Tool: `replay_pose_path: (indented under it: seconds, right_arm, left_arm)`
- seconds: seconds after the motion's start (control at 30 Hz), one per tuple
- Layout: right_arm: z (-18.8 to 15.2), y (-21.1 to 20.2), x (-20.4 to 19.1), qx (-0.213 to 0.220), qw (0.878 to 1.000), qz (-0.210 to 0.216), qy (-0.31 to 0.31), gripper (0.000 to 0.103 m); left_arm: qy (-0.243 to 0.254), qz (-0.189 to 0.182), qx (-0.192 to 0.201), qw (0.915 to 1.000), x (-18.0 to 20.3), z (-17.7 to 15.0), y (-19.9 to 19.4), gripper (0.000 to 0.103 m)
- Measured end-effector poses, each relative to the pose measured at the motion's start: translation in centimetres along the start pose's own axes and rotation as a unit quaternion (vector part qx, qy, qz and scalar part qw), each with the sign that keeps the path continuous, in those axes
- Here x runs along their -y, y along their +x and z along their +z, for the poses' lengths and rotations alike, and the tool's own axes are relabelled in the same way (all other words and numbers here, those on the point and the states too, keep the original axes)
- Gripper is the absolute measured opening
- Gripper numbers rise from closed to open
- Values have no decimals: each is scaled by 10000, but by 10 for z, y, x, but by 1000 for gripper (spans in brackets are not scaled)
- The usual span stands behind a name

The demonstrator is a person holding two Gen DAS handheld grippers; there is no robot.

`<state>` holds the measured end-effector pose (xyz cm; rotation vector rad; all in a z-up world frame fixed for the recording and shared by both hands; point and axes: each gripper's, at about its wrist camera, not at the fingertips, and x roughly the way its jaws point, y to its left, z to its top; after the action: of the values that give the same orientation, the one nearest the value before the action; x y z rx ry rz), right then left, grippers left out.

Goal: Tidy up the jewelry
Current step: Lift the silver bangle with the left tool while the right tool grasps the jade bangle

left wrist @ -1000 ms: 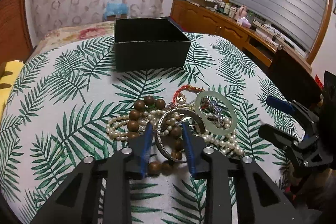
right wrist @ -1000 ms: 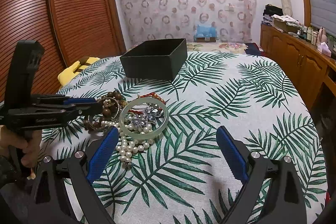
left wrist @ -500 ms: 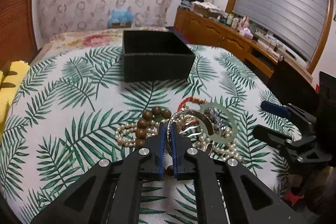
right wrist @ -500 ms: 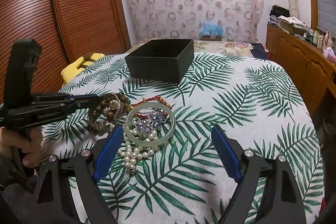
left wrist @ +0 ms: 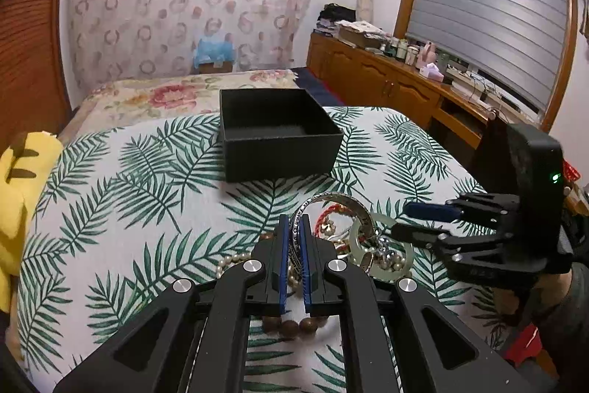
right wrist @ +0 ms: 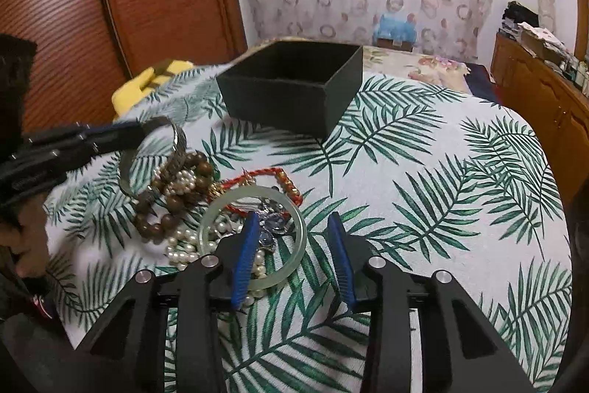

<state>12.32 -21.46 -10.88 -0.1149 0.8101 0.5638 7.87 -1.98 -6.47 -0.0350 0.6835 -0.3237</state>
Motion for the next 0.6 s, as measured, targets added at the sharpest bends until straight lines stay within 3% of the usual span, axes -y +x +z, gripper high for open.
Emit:
replay_pose_path:
  seconds: [0.17,0.23,0.53,0.6]
  right_arm:
    - [1,8,2,-135,9999,-28,6,27]
    - [1,11,3,-208,9998,-73,-22,16]
    - [4,19,5,-388,9992,-93,-55,15]
    - [5,20,3,-407,9990,-68,-149,10]
  left_arm:
    - [37,5,3,10000,0,2,5,5]
    - [38,-4,7,10000,0,2,7,5]
    - [125,-52,-1,9999,0,6,17,5]
    - [161,-41,35,9999,-1,10,16,5]
